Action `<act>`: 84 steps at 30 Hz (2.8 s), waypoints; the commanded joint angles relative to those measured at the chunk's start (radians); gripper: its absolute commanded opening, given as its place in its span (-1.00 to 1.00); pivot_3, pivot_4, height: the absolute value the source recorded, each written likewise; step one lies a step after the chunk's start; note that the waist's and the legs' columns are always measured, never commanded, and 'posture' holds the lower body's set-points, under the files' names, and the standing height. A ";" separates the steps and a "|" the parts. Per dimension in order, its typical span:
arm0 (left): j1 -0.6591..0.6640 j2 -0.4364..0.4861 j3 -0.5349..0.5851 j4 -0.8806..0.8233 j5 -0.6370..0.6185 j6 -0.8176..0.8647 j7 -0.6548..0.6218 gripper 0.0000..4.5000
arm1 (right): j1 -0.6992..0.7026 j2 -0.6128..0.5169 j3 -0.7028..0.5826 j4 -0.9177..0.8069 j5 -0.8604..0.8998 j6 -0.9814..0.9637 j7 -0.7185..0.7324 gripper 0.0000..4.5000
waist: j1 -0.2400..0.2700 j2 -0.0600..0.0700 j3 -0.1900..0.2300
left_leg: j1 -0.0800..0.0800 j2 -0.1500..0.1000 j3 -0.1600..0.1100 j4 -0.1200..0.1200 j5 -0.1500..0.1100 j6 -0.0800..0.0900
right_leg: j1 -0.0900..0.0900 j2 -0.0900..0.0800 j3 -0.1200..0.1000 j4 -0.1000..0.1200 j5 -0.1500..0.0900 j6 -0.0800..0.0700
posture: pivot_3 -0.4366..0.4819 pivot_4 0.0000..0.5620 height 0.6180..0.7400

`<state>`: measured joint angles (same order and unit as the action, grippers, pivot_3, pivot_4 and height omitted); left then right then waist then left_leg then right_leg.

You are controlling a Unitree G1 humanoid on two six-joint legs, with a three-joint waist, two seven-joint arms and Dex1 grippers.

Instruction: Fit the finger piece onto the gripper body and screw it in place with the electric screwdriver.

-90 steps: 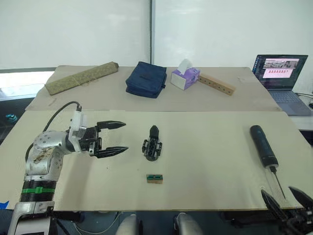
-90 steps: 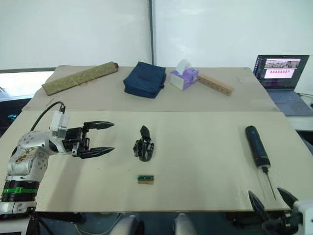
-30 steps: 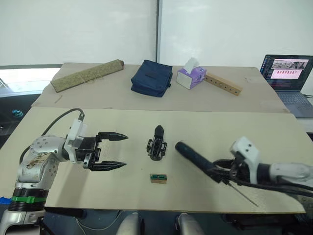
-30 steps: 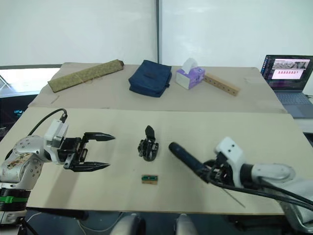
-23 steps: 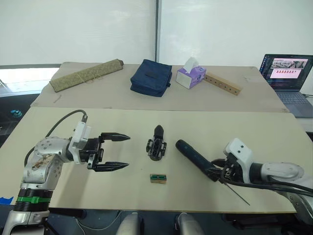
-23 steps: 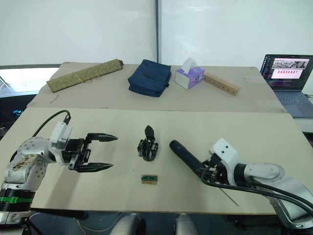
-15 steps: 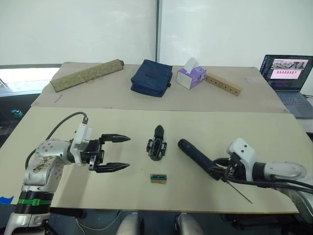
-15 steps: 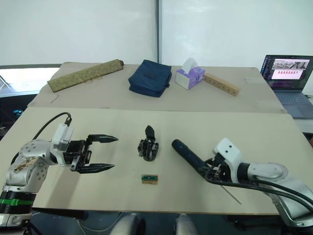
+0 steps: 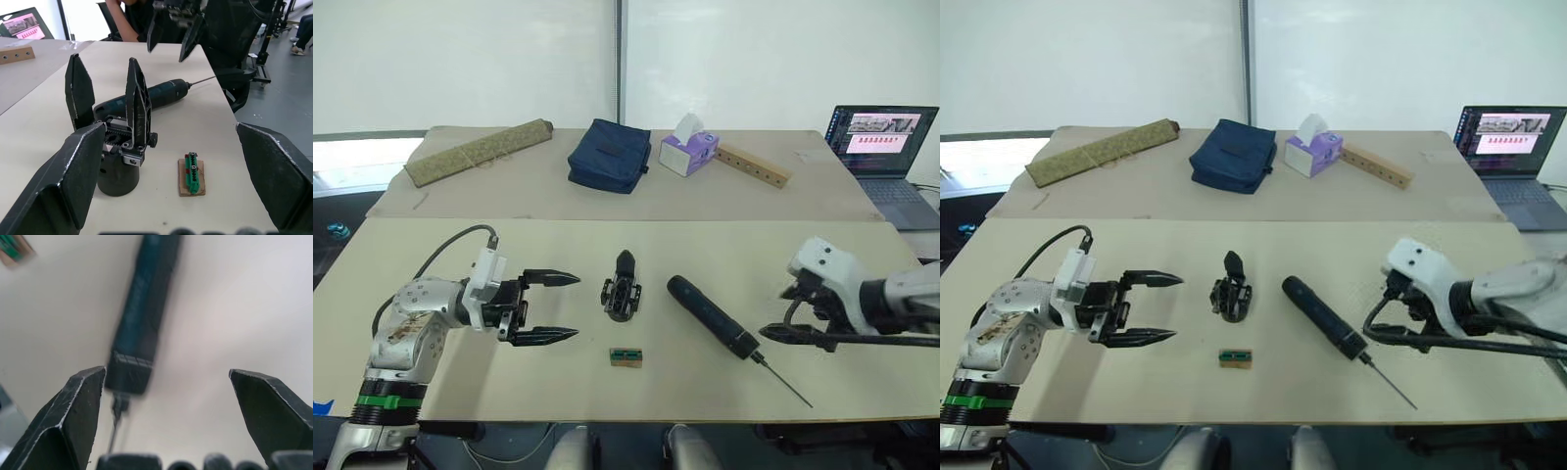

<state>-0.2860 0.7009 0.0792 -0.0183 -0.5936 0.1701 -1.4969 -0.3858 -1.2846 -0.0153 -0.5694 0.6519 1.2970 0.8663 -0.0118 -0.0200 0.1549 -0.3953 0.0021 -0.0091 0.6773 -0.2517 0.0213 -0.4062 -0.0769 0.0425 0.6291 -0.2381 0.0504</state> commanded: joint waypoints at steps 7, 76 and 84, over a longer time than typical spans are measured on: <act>-0.026 0.010 -0.020 -0.003 0.005 -0.016 -0.033 1.00 | -0.409 0.132 0.379 0.090 0.022 0.317 -0.060 0.98 | -0.001 0.000 0.001 | -0.011 -0.001 0.002 0.002 0.000 0.000 | -0.014 -0.001 0.002 0.003 0.002 -0.001 | -0.05 -0.47 1.00; 0.180 0.026 0.002 0.079 0.104 -0.249 -0.033 1.00 | 0.268 0.714 -0.333 -0.204 0.117 -0.819 0.111 -0.16 | 0.000 -0.001 -0.002 | -0.011 0.000 0.005 0.003 0.001 0.000 | -0.014 0.001 0.004 0.004 0.007 0.001 | -0.05 -0.47 1.00; 0.226 0.023 -0.005 0.150 0.167 -0.374 -0.018 1.00 | 0.235 0.800 -0.077 -0.136 0.023 -0.978 0.159 -0.16 | -0.001 -0.001 -0.002 | -0.009 0.000 0.005 0.003 0.001 0.000 | -0.013 0.001 0.004 0.004 0.007 0.001 | -0.05 -0.47 1.00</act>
<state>-0.0553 0.7171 0.0633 0.1088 -0.4386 -0.1685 -1.5112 -0.1243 -0.4934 -0.1158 -0.7063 0.6811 0.3702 1.0191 -0.0125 -0.0208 0.1532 -0.4041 0.0021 -0.0036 0.6799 -0.2510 0.0211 -0.4193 -0.0762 0.0462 0.6332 -0.2313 0.0517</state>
